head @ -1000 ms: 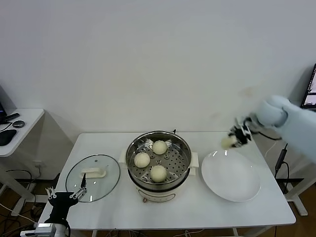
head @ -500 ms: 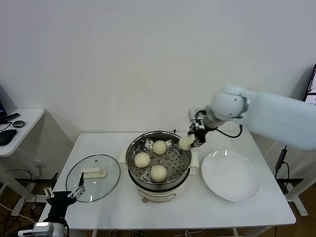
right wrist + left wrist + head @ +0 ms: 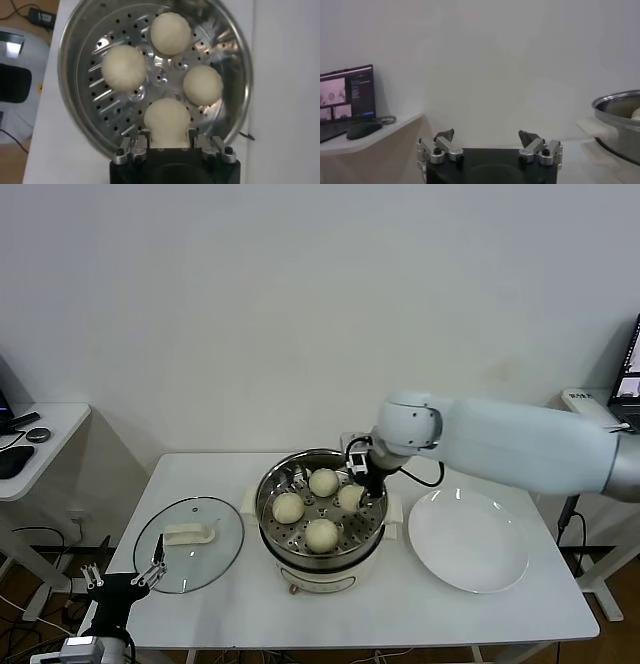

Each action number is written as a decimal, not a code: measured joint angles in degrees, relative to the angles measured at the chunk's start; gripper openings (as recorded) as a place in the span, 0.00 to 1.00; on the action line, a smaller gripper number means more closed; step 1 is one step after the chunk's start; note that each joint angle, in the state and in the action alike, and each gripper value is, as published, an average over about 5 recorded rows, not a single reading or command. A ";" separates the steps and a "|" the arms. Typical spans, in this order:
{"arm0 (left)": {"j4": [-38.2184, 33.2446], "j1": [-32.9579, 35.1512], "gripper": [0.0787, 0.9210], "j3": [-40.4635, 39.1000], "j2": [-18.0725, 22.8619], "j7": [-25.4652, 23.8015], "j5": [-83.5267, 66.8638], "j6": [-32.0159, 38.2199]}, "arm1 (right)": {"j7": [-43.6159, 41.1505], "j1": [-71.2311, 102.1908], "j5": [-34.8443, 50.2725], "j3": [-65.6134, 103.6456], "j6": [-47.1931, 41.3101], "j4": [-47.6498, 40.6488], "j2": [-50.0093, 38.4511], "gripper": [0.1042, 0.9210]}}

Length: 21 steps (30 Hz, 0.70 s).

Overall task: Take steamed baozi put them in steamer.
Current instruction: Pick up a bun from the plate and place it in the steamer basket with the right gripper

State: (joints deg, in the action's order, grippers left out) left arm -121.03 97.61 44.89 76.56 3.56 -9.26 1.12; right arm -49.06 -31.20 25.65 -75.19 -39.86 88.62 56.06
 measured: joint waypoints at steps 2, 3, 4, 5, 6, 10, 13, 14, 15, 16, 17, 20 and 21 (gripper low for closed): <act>-0.08 0.03 0.88 0.01 0.01 0.00 -0.01 0.00 | 0.19 0.79 -0.68 0.13 -0.27 -0.70 0.57 0.45; -0.15 0.04 0.88 0.01 0.02 0.00 -0.01 0.00 | 0.27 1.15 -0.98 0.22 -0.40 -1.04 0.80 0.45; -0.22 0.04 0.88 0.02 0.02 0.00 -0.01 0.00 | 0.32 1.48 -1.24 0.30 -0.51 -1.33 0.97 0.45; -0.29 0.05 0.88 0.04 0.02 0.00 -0.02 0.00 | 0.36 1.79 -1.47 0.37 -0.62 -1.59 1.09 0.45; -0.33 0.06 0.88 0.06 0.01 0.00 -0.02 0.00 | 0.38 2.08 -1.67 0.42 -0.71 -1.80 1.19 0.45; -0.26 0.07 0.88 0.20 -0.07 0.00 -0.03 0.04 | 0.48 3.12 -2.28 0.61 -1.03 -2.41 1.42 0.45; -0.18 -0.01 0.88 0.23 -0.03 0.00 -0.05 0.05 | 0.71 3.87 -2.71 0.94 -1.19 -3.00 1.64 0.48; -0.18 -0.06 0.88 0.22 0.01 0.00 -0.05 0.05 | 0.78 4.11 -2.80 1.09 -1.22 -3.18 1.71 0.51; -0.20 -0.10 0.88 0.20 0.06 0.00 -0.05 0.04 | 0.82 4.31 -2.84 1.27 -1.25 -3.32 1.77 0.54; -0.23 -0.13 0.88 0.19 0.11 0.01 -0.05 0.04 | 0.84 4.48 -2.85 1.49 -1.27 -3.42 1.80 0.57; -0.26 -0.15 0.88 0.17 0.14 0.01 -0.04 0.03 | 0.86 4.59 -2.86 1.71 -1.30 -3.47 1.81 0.61; -0.35 -0.08 0.88 0.18 0.12 0.01 -0.03 0.03 | 0.90 4.67 -2.80 2.45 -1.40 -3.35 1.64 0.72; -0.39 -0.06 0.88 0.19 0.10 0.01 -0.03 0.02 | 0.94 4.63 -2.77 2.67 -1.43 -3.22 1.52 0.75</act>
State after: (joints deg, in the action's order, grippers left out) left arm -121.42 97.55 45.08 76.66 3.57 -9.29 1.13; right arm -48.12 -26.57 22.88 -72.52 -41.29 85.40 57.58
